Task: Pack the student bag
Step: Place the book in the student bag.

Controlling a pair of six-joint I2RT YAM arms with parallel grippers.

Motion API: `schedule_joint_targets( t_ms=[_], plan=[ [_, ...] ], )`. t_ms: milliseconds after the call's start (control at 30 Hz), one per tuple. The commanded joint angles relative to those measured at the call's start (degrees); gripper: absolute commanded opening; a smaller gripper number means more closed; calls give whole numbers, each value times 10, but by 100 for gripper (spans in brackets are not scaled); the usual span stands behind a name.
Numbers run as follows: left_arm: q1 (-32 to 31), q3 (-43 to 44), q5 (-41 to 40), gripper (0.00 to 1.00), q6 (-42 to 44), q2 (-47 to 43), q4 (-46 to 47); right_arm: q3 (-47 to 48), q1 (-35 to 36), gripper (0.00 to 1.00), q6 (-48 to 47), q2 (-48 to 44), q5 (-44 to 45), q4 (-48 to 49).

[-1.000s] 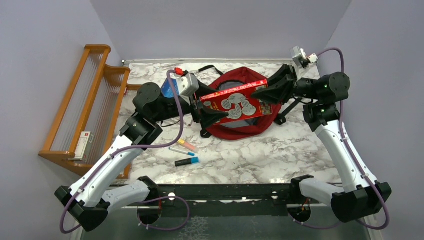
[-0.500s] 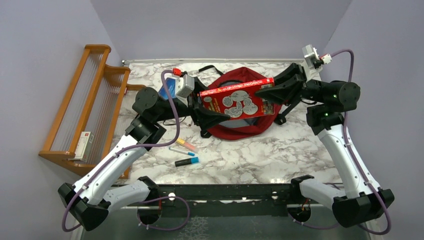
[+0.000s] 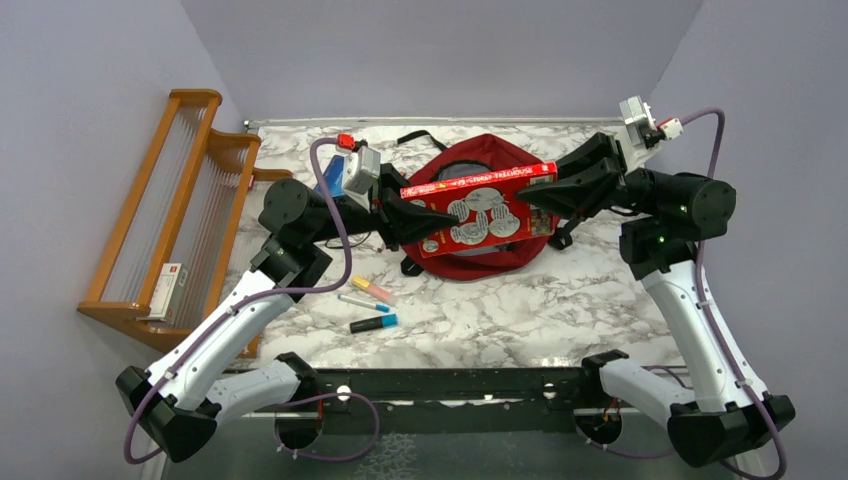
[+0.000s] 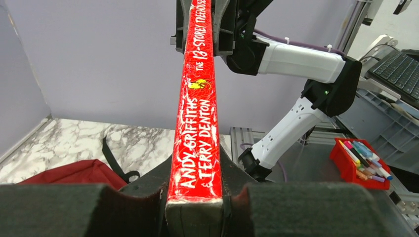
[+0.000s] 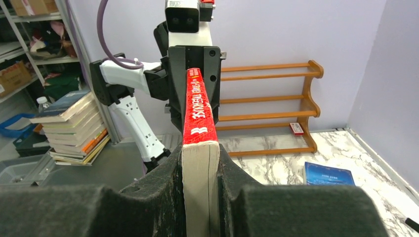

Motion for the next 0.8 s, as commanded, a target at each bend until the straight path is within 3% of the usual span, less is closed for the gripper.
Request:
schedule_joint_targets(
  t_ms=[0, 167, 267, 333, 400, 533, 767],
  plan=[
    [-1, -16, 25, 20, -13, -21, 25, 6, -1, 1, -18, -23, 85, 7],
    [-1, -15, 35, 2, -13, -19, 30, 6, -1, 1, -21, -25, 87, 0],
    [-1, -17, 34, 0, -13, -18, 30, 10, -1, 1, -39, -22, 78, -30],
    [-1, -25, 23, 0, -10, -17, 31, 17, -1, 11, -75, -22, 73, -76],
    [0, -32, 6, 0, -7, -16, 28, 23, 0, 29, -130, -23, 77, -140],
    [2, -21, -26, 0, 12, 0, -11, 40, 0, 56, -245, -33, 152, -293],
    [17, 18, -162, 0, 83, 31, -154, 32, -1, 64, -335, -58, 283, -405]
  ],
)
